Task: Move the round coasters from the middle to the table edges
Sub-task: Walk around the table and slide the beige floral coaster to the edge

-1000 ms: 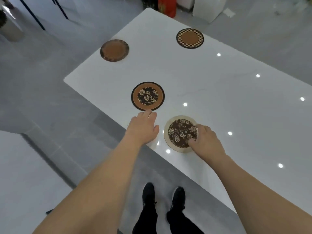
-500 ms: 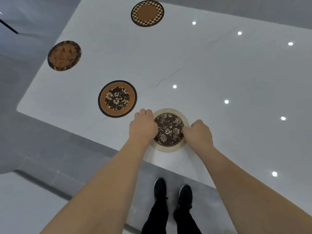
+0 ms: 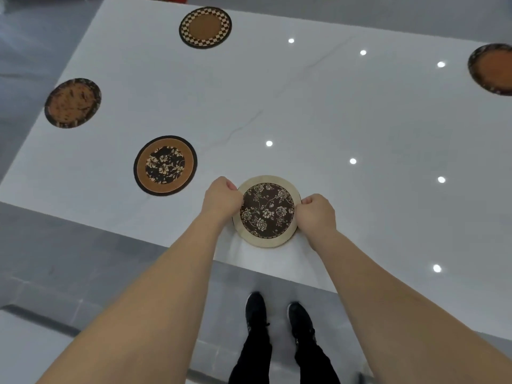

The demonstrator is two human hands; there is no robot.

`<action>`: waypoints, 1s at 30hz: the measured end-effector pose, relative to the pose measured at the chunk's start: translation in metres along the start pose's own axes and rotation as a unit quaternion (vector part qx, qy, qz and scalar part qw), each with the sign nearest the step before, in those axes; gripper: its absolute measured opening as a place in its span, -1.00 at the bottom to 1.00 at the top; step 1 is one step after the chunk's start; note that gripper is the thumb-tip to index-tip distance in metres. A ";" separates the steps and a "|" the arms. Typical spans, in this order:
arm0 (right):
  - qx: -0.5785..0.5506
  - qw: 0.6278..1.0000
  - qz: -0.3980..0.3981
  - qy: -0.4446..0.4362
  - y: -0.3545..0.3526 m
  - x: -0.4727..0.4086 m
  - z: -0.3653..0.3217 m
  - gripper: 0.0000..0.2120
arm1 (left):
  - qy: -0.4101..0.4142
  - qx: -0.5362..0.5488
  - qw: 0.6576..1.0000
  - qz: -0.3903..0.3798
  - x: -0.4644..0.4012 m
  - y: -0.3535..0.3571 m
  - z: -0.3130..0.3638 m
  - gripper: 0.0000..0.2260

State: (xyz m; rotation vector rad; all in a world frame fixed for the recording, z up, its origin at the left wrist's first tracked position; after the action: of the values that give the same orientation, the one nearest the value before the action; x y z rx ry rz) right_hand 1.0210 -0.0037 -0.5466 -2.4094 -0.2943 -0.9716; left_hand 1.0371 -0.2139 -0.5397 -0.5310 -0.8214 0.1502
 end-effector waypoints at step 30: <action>-0.083 0.981 0.164 0.064 -0.376 -0.009 0.217 -0.84 | 0.103 -0.022 0.986 -0.130 0.097 0.367 0.216 -0.85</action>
State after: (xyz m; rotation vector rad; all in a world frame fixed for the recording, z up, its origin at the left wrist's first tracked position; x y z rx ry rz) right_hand 0.9979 0.4303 -0.5394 -2.4249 0.2337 -1.0235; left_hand 0.9723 0.2178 -0.5404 -0.4680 -0.6862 -0.1610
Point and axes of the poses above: each hand's wrist, its own x-axis away from the middle knuckle, its own y-axis out of the palm, z = x × y, the point moved 4 cm from there along -x, towards the middle knuckle, and after that the axes turned 10 degrees about -z, right-handed, at the moved point
